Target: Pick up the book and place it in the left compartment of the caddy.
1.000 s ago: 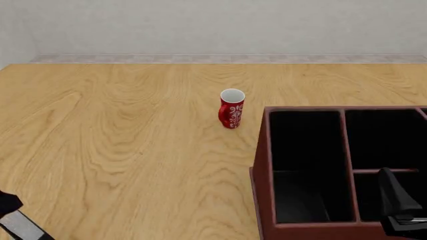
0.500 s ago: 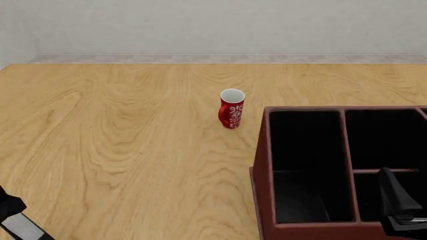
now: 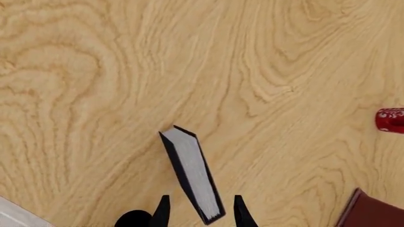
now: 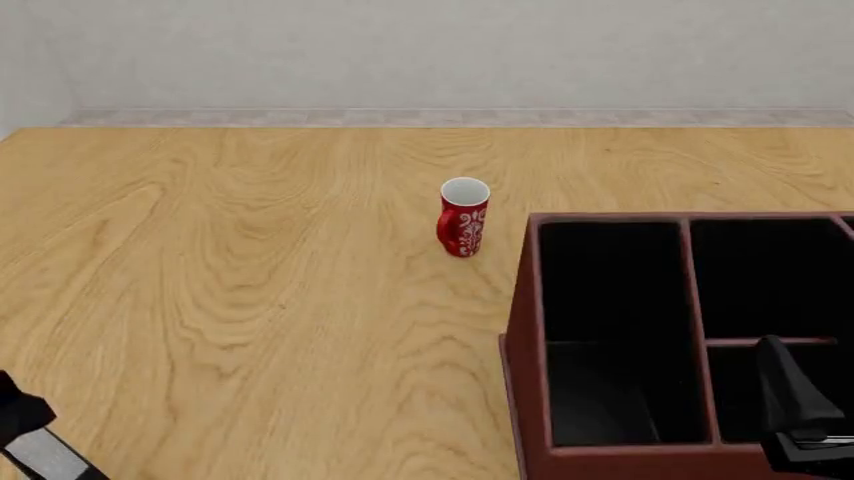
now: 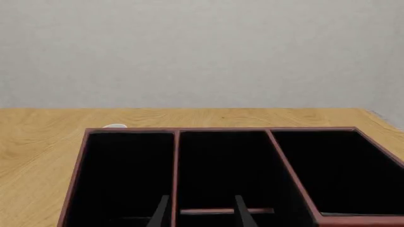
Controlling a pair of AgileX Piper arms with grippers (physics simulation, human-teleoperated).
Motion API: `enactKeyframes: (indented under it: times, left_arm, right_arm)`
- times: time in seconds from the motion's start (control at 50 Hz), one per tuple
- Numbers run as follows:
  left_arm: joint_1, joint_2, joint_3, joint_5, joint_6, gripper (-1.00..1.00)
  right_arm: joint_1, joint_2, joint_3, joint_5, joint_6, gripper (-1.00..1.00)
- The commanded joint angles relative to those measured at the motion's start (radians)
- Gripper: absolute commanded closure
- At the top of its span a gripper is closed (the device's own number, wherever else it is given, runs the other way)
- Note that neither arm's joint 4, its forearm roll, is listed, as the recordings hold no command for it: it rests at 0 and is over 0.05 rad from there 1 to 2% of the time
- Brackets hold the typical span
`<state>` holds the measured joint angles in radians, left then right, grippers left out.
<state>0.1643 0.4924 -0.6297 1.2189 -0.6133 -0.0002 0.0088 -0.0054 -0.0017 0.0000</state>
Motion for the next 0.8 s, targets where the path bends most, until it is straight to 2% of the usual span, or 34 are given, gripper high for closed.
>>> enactKeyframes:
  times: [0.02, 0.46, 0.8]
  left_arm:
    - [-0.001, 0.001, 0.015, 0.001, -0.003, -1.0]
    - [-0.002, 0.022, -0.003, 0.001, 0.001, -1.0]
    - [-0.022, 0.025, 0.025, 0.001, -0.019, -1.0]
  right_arm:
    - [0.0, -0.002, 0.001, 0.0, 0.0, -1.0]
    - [0.0, -0.002, 0.001, 0.0, 0.0, -1.0]
    - [0.0, -0.002, 0.001, 0.0, 0.0, -1.0]
